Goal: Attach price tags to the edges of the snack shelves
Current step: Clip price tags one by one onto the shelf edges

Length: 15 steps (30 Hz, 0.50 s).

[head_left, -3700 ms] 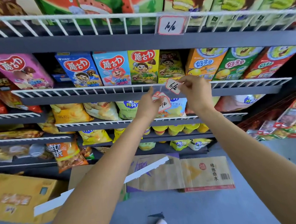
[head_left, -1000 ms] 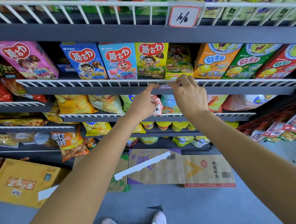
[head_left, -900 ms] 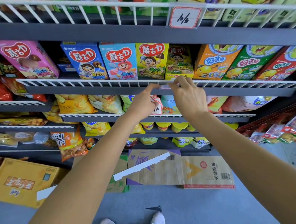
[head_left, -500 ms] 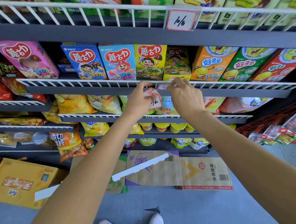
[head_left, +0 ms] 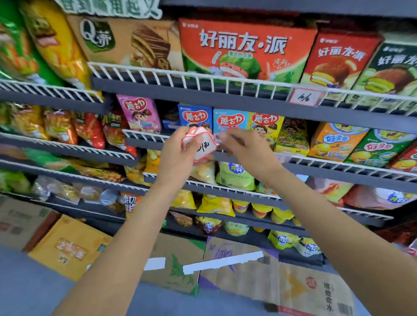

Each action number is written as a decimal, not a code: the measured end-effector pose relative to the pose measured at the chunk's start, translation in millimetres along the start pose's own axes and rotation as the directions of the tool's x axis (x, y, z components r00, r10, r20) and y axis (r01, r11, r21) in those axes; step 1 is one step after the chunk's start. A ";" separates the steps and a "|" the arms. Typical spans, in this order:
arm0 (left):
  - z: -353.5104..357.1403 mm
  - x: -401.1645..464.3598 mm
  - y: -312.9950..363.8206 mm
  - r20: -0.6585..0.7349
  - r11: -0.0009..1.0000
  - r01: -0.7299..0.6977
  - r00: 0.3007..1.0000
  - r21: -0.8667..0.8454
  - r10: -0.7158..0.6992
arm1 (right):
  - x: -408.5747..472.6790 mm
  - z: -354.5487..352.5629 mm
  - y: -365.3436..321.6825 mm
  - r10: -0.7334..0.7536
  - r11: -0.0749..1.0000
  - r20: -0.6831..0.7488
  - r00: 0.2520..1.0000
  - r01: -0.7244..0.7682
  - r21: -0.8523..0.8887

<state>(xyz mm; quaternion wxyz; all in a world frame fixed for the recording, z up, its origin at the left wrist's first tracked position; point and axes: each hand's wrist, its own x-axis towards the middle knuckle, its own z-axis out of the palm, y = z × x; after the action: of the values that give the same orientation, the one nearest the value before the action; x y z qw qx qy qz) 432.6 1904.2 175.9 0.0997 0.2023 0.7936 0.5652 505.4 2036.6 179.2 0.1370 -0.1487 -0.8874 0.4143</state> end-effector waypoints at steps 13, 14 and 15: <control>-306.1 -143.4 59.5 -0.365 0.989 -0.111 0.928 -0.101 0.067 | -38.7 136.5 -299.4 -0.594 0.787 0.103 0.798 0.549 0.281; -329.8 -162.9 63.2 -0.420 0.988 -0.130 0.904 -0.083 0.083 | -48.7 151.4 -324.5 -0.631 0.752 0.113 0.768 0.569 0.332; -352.1 -182.9 67.4 -0.479 0.989 -0.140 0.872 -0.043 0.102 | -59.5 166.9 -349.3 -0.663 0.716 0.120 0.739 0.580 0.388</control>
<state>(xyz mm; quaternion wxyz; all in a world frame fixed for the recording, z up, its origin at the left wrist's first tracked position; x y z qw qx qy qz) 474.8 1542.0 346.4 -0.1257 0.1029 0.7573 0.6326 446.4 1684.2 339.8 0.1787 0.2388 -0.8138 0.4988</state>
